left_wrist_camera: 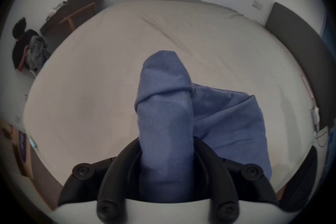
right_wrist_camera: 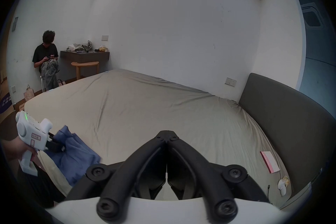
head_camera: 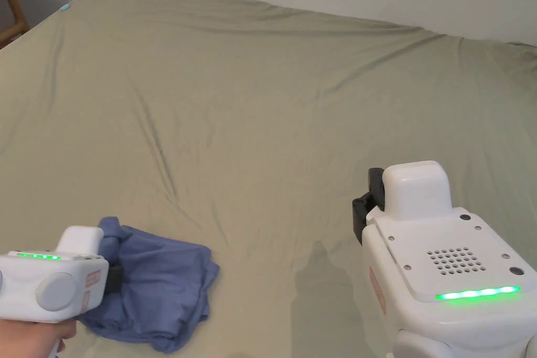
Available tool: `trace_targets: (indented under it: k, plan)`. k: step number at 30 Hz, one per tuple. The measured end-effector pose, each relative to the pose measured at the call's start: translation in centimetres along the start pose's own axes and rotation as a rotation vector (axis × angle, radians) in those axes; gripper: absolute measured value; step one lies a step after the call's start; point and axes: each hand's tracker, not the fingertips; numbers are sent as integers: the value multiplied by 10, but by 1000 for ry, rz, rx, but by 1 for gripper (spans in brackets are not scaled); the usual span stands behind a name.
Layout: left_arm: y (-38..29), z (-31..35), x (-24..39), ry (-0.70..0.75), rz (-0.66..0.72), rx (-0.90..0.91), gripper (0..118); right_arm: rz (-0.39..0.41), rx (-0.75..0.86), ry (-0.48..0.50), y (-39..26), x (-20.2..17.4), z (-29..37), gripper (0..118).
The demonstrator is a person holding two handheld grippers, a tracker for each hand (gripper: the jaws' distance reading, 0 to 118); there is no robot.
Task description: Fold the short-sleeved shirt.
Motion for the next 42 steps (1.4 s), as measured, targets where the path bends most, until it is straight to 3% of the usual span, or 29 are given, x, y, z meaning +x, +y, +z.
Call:
trace_targets:
  k: [14,19,21,23,25,26,31,35,39,41,42]
  plan:
    - [45,-27,-180,445,-72,-36,27,41,-108,8,-16,-23,-40,2]
    - [55,-43,-218,481,-59,-88,27,51,-137,11,-17,-27,-52,1]
    - [59,-41,-222,407,-9,-91,27,47,-142,15,-15,-25,-54,2]
    - [71,-28,-218,491,25,-59,67,39,-139,12,-12,-20,-53,2]
    - [84,-4,-214,432,80,60,115,35,-130,3,-8,-14,-51,2]
    - [95,16,-205,383,124,139,118,31,-124,-3,-5,-9,-49,2]
    - [137,121,-136,157,199,528,116,14,-52,-47,19,17,-31,2]
    - [148,209,-44,25,124,818,117,-5,42,-83,48,39,-4,2]
    - [140,264,38,-51,54,961,115,-7,128,-119,71,52,28,1]
    - [130,282,77,-83,37,996,98,-4,157,-131,79,56,43,2]
    - [125,290,95,-93,27,1008,82,1,170,-139,81,56,50,2]
